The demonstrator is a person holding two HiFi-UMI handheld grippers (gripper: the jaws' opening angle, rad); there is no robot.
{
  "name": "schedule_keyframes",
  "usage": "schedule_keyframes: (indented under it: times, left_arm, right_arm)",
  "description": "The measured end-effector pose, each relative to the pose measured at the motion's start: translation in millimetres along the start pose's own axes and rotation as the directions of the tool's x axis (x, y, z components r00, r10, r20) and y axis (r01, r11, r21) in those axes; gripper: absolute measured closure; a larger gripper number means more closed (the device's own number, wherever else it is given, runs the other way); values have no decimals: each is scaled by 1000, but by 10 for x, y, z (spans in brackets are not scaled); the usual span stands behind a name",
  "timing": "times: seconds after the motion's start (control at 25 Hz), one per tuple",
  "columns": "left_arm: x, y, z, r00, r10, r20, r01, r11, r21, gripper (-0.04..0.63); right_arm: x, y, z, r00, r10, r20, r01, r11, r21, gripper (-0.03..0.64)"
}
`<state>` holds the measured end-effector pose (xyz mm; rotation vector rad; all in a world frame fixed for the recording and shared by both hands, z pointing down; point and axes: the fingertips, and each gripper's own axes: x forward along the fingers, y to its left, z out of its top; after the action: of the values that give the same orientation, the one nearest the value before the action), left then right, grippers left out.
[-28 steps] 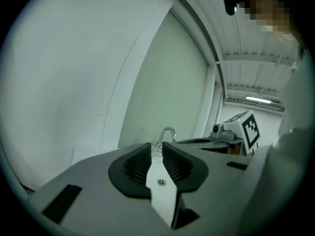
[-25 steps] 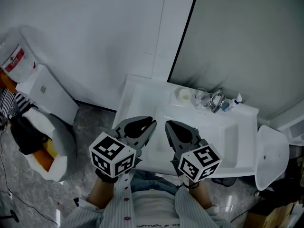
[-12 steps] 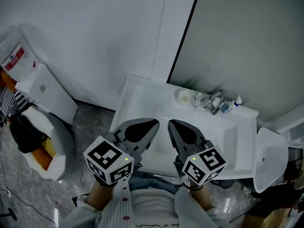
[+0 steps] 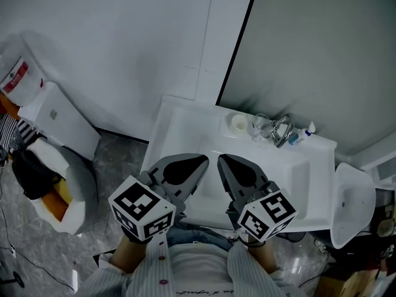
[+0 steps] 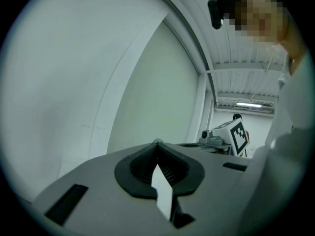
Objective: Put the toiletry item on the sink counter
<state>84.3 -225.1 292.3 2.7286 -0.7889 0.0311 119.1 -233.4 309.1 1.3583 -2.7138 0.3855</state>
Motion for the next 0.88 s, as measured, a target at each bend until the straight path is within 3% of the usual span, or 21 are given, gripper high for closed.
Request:
schedule_keyframes:
  times: [0.88]
  left_arm:
    - [97,143,-27,1000,-1,-12,1,1000,-25,578]
  right_arm:
    - [112,-92,-65,1000,0,-31,1,1000,5,607]
